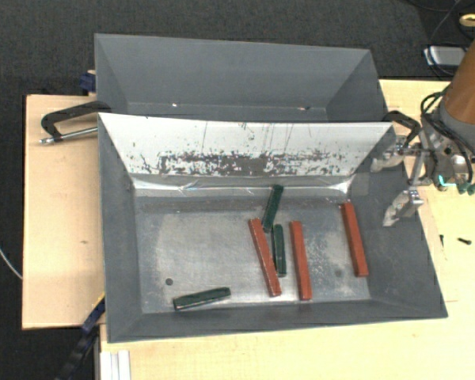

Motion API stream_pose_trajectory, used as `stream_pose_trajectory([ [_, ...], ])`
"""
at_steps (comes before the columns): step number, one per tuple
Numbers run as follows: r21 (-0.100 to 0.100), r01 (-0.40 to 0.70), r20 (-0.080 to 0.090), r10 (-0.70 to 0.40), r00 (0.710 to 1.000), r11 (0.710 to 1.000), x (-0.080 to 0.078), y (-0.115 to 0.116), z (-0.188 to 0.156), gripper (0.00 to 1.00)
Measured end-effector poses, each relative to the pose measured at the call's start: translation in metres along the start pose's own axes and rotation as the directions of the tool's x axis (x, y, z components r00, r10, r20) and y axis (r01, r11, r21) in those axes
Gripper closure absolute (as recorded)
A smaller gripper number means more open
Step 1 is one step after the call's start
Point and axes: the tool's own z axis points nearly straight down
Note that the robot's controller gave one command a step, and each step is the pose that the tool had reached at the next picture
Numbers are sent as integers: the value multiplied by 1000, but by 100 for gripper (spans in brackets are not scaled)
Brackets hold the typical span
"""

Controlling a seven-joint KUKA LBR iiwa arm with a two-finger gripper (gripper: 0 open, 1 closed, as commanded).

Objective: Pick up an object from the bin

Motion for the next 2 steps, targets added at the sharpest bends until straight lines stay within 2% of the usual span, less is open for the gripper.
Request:
stream_pose_trajectory([
  [1, 2, 2, 8, -2, 1000, 1000, -2, 1, -4, 0],
  [2, 4, 72, 12, -72, 997, 997, -6, 32, 37, 0],
])
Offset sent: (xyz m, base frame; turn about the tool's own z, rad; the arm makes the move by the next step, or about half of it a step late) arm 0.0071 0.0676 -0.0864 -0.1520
